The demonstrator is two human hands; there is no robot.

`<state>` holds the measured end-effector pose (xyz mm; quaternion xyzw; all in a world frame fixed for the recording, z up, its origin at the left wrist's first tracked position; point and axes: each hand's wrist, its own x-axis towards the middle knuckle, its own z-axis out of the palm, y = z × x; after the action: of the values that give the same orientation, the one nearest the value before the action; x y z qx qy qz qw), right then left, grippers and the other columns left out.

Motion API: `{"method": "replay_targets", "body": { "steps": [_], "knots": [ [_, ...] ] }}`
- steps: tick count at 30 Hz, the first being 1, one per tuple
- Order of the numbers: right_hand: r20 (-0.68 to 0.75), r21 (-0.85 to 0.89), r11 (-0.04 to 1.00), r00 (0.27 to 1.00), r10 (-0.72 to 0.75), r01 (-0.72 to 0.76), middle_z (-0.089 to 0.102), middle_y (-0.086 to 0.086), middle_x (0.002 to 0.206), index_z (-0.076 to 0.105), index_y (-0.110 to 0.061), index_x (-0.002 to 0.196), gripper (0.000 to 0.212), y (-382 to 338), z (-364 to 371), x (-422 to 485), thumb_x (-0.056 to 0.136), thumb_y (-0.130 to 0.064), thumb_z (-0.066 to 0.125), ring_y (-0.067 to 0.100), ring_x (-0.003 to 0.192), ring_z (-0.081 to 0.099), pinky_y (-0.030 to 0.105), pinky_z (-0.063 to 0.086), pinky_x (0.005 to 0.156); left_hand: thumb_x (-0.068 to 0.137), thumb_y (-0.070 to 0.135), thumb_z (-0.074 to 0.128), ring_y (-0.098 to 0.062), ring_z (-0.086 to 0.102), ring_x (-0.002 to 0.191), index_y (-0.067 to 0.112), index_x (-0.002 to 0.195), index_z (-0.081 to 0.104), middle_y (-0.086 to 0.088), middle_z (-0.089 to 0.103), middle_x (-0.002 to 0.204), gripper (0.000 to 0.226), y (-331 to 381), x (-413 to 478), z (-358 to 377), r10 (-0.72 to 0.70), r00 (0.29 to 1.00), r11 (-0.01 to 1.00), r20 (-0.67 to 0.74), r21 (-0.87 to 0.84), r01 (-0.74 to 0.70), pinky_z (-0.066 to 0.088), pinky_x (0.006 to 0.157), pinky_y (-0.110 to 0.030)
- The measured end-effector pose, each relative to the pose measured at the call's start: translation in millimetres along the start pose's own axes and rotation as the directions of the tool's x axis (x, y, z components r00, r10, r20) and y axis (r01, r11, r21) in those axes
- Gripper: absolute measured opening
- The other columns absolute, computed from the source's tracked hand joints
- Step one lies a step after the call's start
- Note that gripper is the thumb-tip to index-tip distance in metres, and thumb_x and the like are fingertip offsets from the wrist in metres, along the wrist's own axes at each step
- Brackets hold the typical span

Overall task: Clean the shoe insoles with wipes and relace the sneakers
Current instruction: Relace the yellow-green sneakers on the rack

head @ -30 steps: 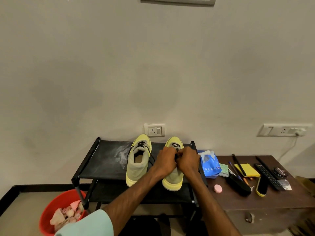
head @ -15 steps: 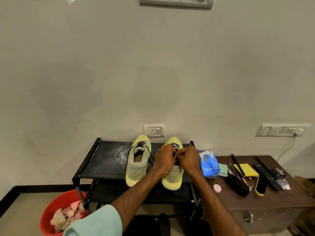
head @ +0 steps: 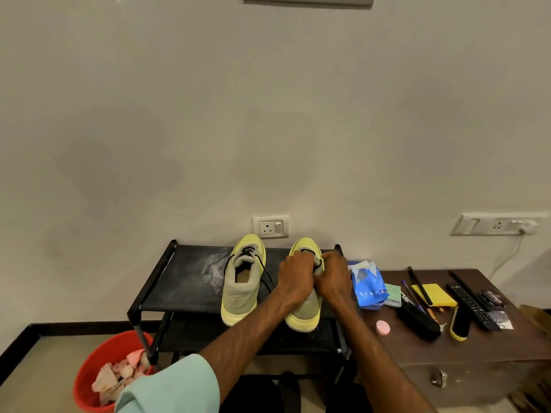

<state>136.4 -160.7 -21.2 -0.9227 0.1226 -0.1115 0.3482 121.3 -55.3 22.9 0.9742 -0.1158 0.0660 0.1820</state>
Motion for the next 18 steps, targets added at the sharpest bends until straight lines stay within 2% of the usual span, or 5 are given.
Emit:
{"method": "replay_targets", "body": {
  "steps": [3, 7, 12, 16, 18],
  "knots": [
    [0.014, -0.026, 1.000, 1.000, 0.016, -0.016, 0.065, 0.010, 0.113, 0.058, -0.012, 0.112, 0.038, -5, 1, 2, 0.085, -0.027, 0.079, 0.027, 0.101, 0.065, 0.033, 0.053, 0.079, 0.105, 0.022, 0.046, -0.032, 0.061, 0.112, 0.012, 0.119, 0.066, -0.011, 0.066, 0.123, 0.026, 1, 3, -4, 0.000, 0.999, 0.999, -0.035, 0.047, 0.001, 0.046, 0.088, -0.037],
    [0.066, -0.072, 0.995, 0.995, 0.072, -0.067, 0.065, 0.009, 0.120, 0.058, -0.011, 0.121, 0.042, -8, 1, 7, 0.088, -0.028, 0.077, 0.026, 0.109, 0.064, 0.028, 0.047, 0.083, 0.106, 0.023, 0.047, -0.030, 0.062, 0.108, 0.014, 0.117, 0.066, -0.009, 0.067, 0.121, 0.024, 1, 4, -4, 0.034, 0.998, 0.994, -0.045, 0.105, -0.029, 0.046, 0.086, -0.036],
    [0.119, 0.060, 0.997, 0.993, 0.030, -0.037, 0.072, 0.009, 0.107, 0.066, -0.011, 0.117, 0.034, 8, -9, 7, 0.085, -0.015, 0.073, 0.026, 0.099, 0.068, 0.036, 0.057, 0.087, 0.099, 0.026, 0.061, -0.029, 0.065, 0.106, 0.017, 0.117, 0.066, -0.007, 0.069, 0.118, 0.021, -7, 7, -3, 0.076, 0.997, 0.984, -0.031, 0.165, -0.070, 0.049, 0.084, -0.036],
    [0.170, 0.170, 0.982, 0.984, 0.059, -0.088, 0.075, 0.006, 0.078, 0.072, -0.014, 0.083, 0.007, 18, -23, 2, 0.084, -0.017, 0.078, 0.021, 0.073, 0.074, 0.039, 0.064, 0.075, 0.092, 0.029, 0.068, -0.029, 0.067, 0.101, 0.017, 0.109, 0.068, -0.006, 0.071, 0.111, 0.020, -6, 9, -3, 0.091, 0.996, 0.983, -0.013, 0.160, -0.087, 0.048, 0.079, -0.035],
    [0.215, 0.110, 0.993, 0.976, 0.026, -0.050, 0.073, 0.006, 0.068, 0.071, -0.015, 0.069, 0.020, 14, -25, -5, 0.082, -0.024, 0.083, 0.020, 0.065, 0.073, 0.034, 0.063, 0.069, 0.093, 0.030, 0.067, -0.029, 0.067, 0.102, 0.017, 0.108, 0.067, -0.006, 0.071, 0.111, 0.020, -6, 9, -4, 0.095, 0.995, 0.984, -0.014, 0.152, -0.091, 0.046, 0.080, -0.035]
  ]
}}
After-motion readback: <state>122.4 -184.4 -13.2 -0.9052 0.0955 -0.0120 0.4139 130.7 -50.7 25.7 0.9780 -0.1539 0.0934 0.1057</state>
